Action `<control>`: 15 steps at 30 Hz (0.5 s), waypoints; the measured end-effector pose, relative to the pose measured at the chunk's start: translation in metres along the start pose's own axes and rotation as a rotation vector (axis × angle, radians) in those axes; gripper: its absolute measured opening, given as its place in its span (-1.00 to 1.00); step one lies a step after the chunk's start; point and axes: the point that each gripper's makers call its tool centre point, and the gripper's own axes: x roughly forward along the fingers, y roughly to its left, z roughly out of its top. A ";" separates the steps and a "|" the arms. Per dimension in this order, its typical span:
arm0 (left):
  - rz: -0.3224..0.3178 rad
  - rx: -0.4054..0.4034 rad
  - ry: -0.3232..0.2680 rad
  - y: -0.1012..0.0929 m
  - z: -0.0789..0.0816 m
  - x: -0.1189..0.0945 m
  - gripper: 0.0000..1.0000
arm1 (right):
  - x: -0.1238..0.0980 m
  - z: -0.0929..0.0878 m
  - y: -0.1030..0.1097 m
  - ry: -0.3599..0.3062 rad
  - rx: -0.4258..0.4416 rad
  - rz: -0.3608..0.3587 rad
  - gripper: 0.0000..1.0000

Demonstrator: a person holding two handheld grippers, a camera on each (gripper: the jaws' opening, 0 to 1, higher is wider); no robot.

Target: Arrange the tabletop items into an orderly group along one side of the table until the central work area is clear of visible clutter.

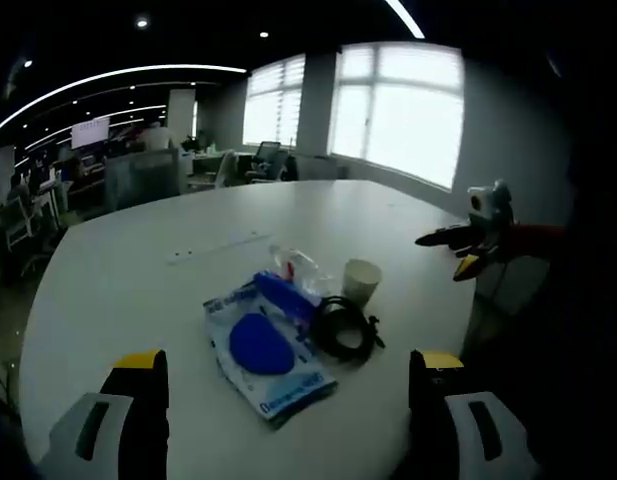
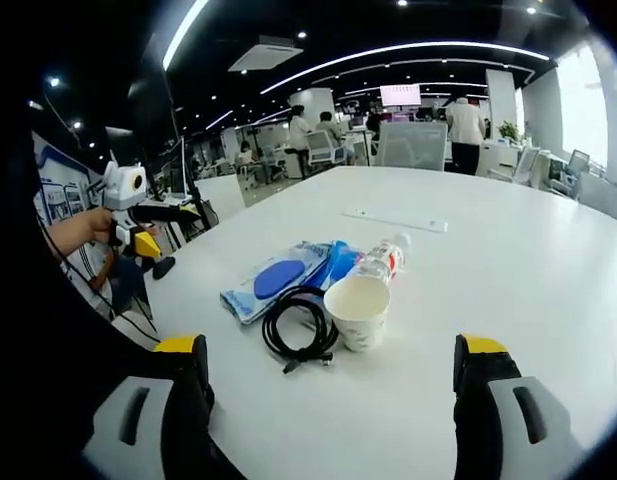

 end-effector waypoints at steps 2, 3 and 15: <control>0.001 0.001 0.000 0.000 0.000 -0.001 0.98 | 0.000 0.000 0.000 0.001 0.000 -0.002 0.98; 0.002 0.004 0.003 0.001 -0.001 -0.002 0.98 | 0.000 0.000 0.000 0.002 0.000 -0.002 0.98; 0.000 0.009 0.006 0.002 -0.001 -0.006 0.97 | 0.000 0.000 0.004 0.013 -0.005 0.001 0.98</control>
